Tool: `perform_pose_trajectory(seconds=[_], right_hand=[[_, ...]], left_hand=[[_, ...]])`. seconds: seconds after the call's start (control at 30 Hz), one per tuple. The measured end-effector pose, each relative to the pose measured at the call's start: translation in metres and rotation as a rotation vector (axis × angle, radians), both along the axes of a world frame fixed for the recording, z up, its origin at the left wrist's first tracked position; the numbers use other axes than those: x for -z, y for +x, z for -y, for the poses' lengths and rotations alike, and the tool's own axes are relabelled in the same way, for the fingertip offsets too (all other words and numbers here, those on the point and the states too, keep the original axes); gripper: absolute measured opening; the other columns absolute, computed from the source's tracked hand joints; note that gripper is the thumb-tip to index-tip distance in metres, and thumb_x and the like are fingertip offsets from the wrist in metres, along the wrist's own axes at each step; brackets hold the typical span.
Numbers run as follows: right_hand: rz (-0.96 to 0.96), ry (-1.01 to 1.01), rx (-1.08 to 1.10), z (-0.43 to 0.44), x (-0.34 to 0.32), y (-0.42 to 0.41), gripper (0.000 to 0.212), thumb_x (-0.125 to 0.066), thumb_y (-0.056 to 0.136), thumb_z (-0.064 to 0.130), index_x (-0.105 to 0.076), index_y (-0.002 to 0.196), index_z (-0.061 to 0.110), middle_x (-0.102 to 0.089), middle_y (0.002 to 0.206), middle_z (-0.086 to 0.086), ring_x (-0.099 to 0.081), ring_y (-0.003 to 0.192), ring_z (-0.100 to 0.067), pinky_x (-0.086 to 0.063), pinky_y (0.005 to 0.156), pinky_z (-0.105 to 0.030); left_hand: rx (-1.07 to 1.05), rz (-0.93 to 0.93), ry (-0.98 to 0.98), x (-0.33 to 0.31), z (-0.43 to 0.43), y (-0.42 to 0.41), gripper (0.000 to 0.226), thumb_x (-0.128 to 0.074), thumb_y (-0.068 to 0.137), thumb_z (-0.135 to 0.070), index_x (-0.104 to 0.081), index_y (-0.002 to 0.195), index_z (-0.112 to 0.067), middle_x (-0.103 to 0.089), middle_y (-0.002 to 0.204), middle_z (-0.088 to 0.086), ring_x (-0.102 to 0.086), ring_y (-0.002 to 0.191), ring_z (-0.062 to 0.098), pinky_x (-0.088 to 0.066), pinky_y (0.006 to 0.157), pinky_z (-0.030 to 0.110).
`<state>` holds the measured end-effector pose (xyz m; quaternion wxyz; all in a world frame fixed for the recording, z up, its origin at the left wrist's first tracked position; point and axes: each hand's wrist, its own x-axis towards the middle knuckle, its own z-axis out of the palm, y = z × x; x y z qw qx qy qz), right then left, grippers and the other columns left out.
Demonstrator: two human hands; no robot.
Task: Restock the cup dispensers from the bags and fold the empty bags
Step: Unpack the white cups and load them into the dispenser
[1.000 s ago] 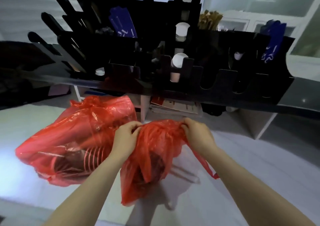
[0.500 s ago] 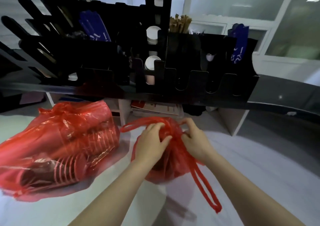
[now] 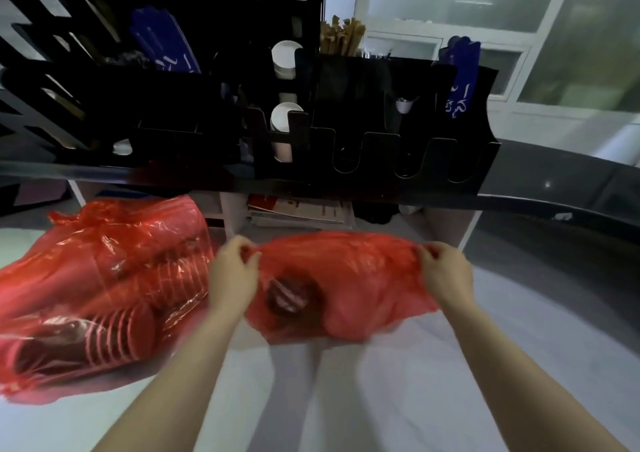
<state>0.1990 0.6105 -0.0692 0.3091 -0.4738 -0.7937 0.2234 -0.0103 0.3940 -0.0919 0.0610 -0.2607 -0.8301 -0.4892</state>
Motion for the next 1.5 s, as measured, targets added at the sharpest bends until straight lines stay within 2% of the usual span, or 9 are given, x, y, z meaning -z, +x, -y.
perform_pose_trajectory(seconds=[0.17, 0.27, 0.4, 0.57, 0.97, 1.07, 1.17, 1.33, 1.5], right_hand=[[-0.076, 0.016, -0.136, 0.01, -0.008, 0.007, 0.045, -0.056, 0.078, 0.004, -0.061, 0.121, 0.017, -0.053, 0.128, -0.009, -0.049, 0.12, -0.026, -0.038, 0.1, -0.031], [0.086, 0.2, -0.309, 0.034, -0.01, -0.009, 0.052, -0.063, 0.081, 0.033, -0.051, 0.132, 0.026, -0.053, 0.132, 0.003, -0.045, 0.125, -0.021, -0.032, 0.108, -0.045], [0.337, 0.208, -0.282, 0.029, 0.001, -0.011, 0.057, -0.053, 0.092, 0.04, -0.037, 0.143, 0.024, -0.045, 0.141, -0.001, -0.04, 0.128, -0.025, -0.034, 0.106, -0.042], [0.297, 0.08, -0.273, 0.027, 0.016, 0.0, 0.042, -0.037, 0.1, 0.027, -0.04, 0.141, 0.024, -0.06, 0.126, -0.006, -0.042, 0.124, -0.028, -0.041, 0.096, -0.039], [0.076, 0.164, -0.122, 0.013, 0.023, 0.059, 0.019, -0.057, 0.08, 0.003, -0.068, 0.078, 0.019, -0.056, 0.083, 0.0, -0.055, 0.085, -0.026, -0.042, 0.066, -0.033], [0.31, 0.191, -0.211, 0.014, 0.017, 0.07, 0.017, -0.06, 0.078, 0.009, -0.069, 0.073, 0.023, -0.065, 0.092, -0.001, -0.054, 0.09, -0.029, -0.044, 0.066, -0.034], [0.585, 0.213, -0.466, 0.022, 0.005, 0.066, 0.04, -0.051, 0.078, 0.007, -0.072, 0.103, 0.03, -0.051, 0.136, 0.009, -0.037, 0.128, -0.023, -0.036, 0.101, -0.033], [-0.158, -0.369, -0.719, 0.066, -0.029, 0.056, 0.026, -0.044, 0.094, 0.029, -0.064, 0.108, 0.037, -0.07, 0.101, 0.017, -0.056, 0.106, 0.005, -0.039, 0.088, -0.007], [0.593, 0.021, -0.555, 0.072, -0.014, 0.034, 0.043, -0.027, 0.1, 0.046, -0.055, 0.088, 0.015, -0.065, 0.084, -0.001, -0.057, 0.1, -0.026, -0.019, 0.109, -0.057]], left_hand=[[0.156, 0.134, -0.16, -0.01, 0.005, -0.001, 0.04, -0.066, 0.075, -0.003, -0.06, 0.109, -0.023, -0.062, 0.108, -0.003, -0.059, 0.101, 0.019, -0.047, 0.083, 0.032], [0.316, 0.094, -0.182, -0.025, -0.013, 0.026, 0.063, -0.062, 0.07, -0.008, -0.049, 0.126, -0.034, -0.058, 0.107, -0.009, -0.058, 0.097, 0.015, -0.046, 0.079, 0.023], [0.304, -0.118, -0.33, -0.032, -0.033, 0.045, 0.031, -0.057, 0.088, -0.034, -0.053, 0.119, -0.031, -0.06, 0.125, -0.005, -0.051, 0.122, 0.02, -0.015, 0.116, 0.049], [0.37, -0.275, -0.281, -0.029, -0.057, 0.051, 0.019, -0.05, 0.096, -0.017, -0.066, 0.102, -0.023, -0.045, 0.145, 0.002, -0.035, 0.137, 0.011, 0.001, 0.116, 0.034], [0.392, -0.192, -0.797, 0.015, -0.036, 0.038, 0.045, -0.049, 0.081, -0.002, -0.061, 0.119, -0.023, -0.055, 0.119, 0.006, -0.058, 0.109, 0.03, -0.048, 0.088, 0.038], [0.329, -0.104, -0.704, 0.015, -0.023, 0.031, 0.061, -0.051, 0.077, 0.0, -0.04, 0.136, -0.013, -0.05, 0.12, 0.013, -0.057, 0.106, 0.032, -0.049, 0.085, 0.039], [0.318, -0.047, -0.518, 0.009, -0.014, 0.034, 0.089, -0.053, 0.074, 0.004, -0.013, 0.151, -0.018, -0.042, 0.137, 0.011, -0.054, 0.113, 0.032, -0.048, 0.086, 0.036], [0.39, 0.062, -0.076, -0.013, -0.002, 0.048, 0.084, -0.049, 0.083, 0.012, -0.016, 0.151, -0.023, -0.042, 0.145, 0.008, -0.051, 0.123, 0.022, -0.041, 0.1, 0.026], [0.422, 0.176, -0.007, -0.02, 0.016, 0.044, 0.102, -0.049, 0.076, 0.015, -0.004, 0.15, -0.039, -0.052, 0.115, -0.016, -0.065, 0.075, 0.002, -0.05, 0.056, 0.015]])
